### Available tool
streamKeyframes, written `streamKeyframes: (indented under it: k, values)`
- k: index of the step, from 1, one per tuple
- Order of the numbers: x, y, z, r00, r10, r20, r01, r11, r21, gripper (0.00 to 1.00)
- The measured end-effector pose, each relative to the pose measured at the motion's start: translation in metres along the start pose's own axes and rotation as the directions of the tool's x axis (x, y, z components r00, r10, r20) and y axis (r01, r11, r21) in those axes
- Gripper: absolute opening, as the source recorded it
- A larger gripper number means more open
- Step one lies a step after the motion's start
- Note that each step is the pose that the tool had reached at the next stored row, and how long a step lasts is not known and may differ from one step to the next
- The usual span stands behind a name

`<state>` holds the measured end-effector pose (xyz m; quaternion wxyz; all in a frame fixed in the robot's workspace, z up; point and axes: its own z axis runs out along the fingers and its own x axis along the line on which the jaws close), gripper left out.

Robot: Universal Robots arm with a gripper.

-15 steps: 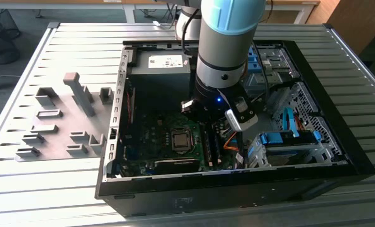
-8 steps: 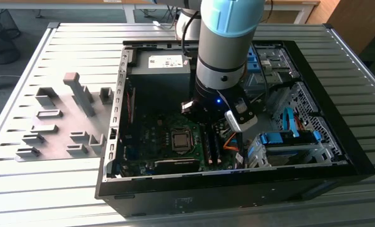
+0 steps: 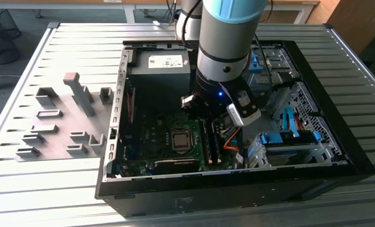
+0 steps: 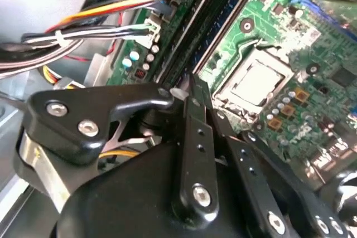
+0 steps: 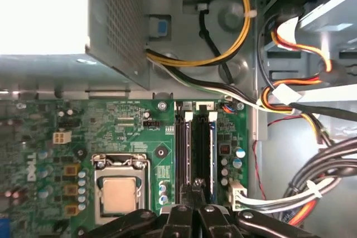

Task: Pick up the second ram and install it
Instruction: 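Press down the second ram until it locks into place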

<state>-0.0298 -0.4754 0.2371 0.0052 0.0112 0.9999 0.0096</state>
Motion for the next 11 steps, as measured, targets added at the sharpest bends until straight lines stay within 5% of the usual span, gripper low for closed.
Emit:
streamKeyframes:
  k: [11]
  values:
    - [0.0000, 0.0000, -0.0006, 1.0000, 0.000, 0.0000, 0.000, 1.0000, 0.0000, 0.11]
